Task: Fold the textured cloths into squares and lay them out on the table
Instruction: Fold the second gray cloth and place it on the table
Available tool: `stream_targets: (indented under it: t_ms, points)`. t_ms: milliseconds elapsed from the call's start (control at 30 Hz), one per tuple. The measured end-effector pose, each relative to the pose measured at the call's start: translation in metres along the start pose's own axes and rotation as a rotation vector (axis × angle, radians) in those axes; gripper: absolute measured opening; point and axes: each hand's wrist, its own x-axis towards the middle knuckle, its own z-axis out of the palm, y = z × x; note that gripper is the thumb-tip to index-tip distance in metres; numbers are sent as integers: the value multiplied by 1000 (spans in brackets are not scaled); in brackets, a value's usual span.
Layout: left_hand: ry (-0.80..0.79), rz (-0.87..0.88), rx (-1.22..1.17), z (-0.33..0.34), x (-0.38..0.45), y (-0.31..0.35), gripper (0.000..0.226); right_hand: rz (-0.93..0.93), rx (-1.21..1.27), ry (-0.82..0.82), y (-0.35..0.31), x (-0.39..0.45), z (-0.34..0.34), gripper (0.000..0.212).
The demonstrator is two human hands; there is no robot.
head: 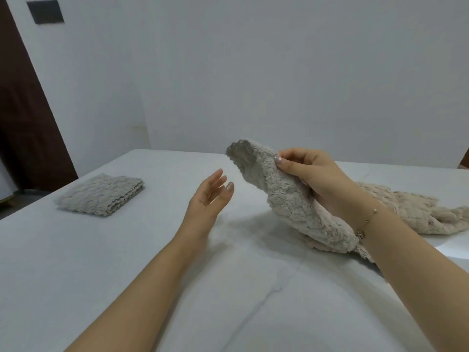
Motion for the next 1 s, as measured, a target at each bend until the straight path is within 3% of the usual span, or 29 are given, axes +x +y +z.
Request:
stream_targets:
  t_ms: [100,233,367,467,600,667,800,1000]
  points:
    - [-45,-30,1,-3,1,0,62,46,209,-67,-2,-5,4,11]
    - [-138,-54,-25,-7,2,1,40,99,368,-151,3,-7,9,10]
    - [-164,-57,-88,-7,2,1,32,135,408,-157,12,-4,14,21]
    - [-94,-26,-133,-9,2,8,29,178,403,-102,19,-1,11,20]
    - [13,-48,-214,-16,5,17,20,260,279,-15,31,5,2,12]
    - [51,-32,-131,-19,6,20,14,288,222,-42,34,6,2,11]
    - [-46,14,16,-22,3,27,13,349,178,-65,29,10,16,26]
    - [-112,3,5,-25,2,33,15,275,-218,-147,8,29,44,19]
